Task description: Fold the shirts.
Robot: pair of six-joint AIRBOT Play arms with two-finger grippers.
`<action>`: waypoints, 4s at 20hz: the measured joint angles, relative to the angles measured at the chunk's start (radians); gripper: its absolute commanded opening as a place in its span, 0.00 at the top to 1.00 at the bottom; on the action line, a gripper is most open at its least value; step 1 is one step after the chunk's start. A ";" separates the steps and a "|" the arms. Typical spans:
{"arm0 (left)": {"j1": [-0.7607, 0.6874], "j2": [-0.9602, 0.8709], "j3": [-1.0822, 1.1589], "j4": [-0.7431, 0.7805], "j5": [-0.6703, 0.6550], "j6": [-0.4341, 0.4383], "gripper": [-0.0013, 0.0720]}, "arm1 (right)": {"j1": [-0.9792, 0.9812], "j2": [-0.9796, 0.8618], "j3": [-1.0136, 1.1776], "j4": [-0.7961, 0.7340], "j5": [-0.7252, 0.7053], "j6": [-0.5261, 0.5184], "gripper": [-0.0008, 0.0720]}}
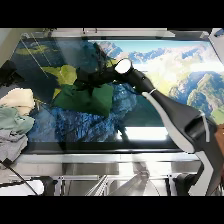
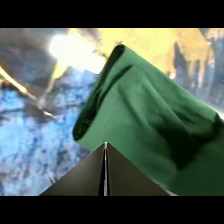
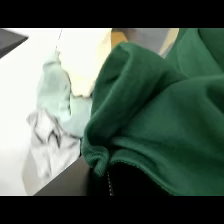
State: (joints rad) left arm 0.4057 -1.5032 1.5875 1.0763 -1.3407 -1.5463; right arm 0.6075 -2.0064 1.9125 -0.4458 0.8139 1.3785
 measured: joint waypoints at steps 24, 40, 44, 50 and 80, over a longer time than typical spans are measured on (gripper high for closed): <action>-0.048 0.037 -0.020 -0.002 -0.032 0.053 0.95 | -0.290 -0.033 -0.026 0.132 0.479 -0.118 0.12; -0.121 0.039 -0.020 0.026 -0.047 0.056 0.96 | -0.214 0.255 -0.734 0.205 -0.127 -0.168 0.11; -0.138 0.039 -0.020 0.027 -0.038 0.056 0.96 | -0.161 0.188 -0.666 0.218 -0.237 -0.147 0.11; -0.143 0.039 -0.020 0.030 -0.019 0.057 0.96 | -0.069 0.090 -0.557 0.242 -0.255 -0.125 0.11; -0.236 0.049 -0.020 0.027 -0.063 0.060 0.96 | -0.882 0.384 -0.410 0.113 -0.070 -0.115 0.95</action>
State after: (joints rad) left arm 0.1696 -1.4540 1.5673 1.1030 -1.4036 -1.4868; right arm -0.2749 -1.6226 1.5021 -0.3332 0.7441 1.2636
